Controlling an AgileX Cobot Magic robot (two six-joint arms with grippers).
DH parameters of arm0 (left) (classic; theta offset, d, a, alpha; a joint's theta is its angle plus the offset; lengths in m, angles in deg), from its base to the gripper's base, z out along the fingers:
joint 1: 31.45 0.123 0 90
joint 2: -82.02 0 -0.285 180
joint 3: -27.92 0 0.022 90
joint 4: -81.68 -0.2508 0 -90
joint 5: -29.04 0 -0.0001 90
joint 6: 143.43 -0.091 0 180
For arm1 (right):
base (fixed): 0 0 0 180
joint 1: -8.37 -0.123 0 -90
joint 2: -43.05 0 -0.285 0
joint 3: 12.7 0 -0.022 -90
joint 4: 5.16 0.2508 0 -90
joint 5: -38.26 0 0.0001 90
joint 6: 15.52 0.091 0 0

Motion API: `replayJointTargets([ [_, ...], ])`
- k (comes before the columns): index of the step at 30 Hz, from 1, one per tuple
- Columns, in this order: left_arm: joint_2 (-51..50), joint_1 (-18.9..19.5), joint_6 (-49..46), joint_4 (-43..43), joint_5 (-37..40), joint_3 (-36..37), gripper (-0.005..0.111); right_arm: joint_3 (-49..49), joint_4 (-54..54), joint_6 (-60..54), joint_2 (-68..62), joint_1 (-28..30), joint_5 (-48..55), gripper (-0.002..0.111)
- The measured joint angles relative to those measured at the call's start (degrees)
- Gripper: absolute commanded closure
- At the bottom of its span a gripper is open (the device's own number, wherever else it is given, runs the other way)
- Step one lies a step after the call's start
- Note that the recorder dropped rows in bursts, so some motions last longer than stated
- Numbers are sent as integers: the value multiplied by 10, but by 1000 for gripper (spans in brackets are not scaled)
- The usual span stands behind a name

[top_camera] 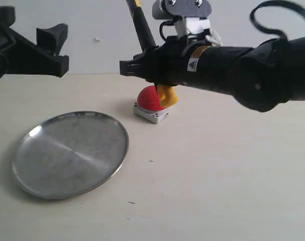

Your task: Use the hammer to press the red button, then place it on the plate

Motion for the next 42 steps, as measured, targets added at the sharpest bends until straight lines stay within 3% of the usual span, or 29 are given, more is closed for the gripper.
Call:
replayJointTargets([
  [5,0,0,-240,287,-57,0,30,0,1,-38,87,0,102,108],
  [9,0,1,-308,388,-79,1,40,0,-4,-56,129,0,198,108],
  [11,0,1,-315,399,-60,9,52,0,-11,-59,142,0,240,108],
  [12,0,1,-313,399,-44,12,70,0,-15,-59,145,0,255,108],
  [13,0,1,-292,386,-10,24,80,0,-24,-61,148,0,284,108],
  [14,0,1,-281,378,2,30,103,0,-24,-61,148,0,295,108],
  [18,1,1,-162,289,26,75,107,0,-28,-62,148,0,331,108],
  [20,1,1,-1,150,17,109,107,0,-31,-64,148,0,325,108],
  [22,1,1,189,-43,-13,155,107,0,-39,-64,148,0,320,108],
  [25,1,6,309,-163,-31,188,107,0,-63,-64,148,0,323,108],
  [30,2,109,557,-400,27,211,107,0,-72,-64,148,0,326,108],
  [35,2,194,731,-571,49,211,107,0,-77,-64,148,0,326,108],
  [38,2,236,801,-621,47,221,107,0,-78,-64,148,0,326,108],
  [42,2,309,829,-617,3,273,107,0,-82,-65,148,0,331,108],
])
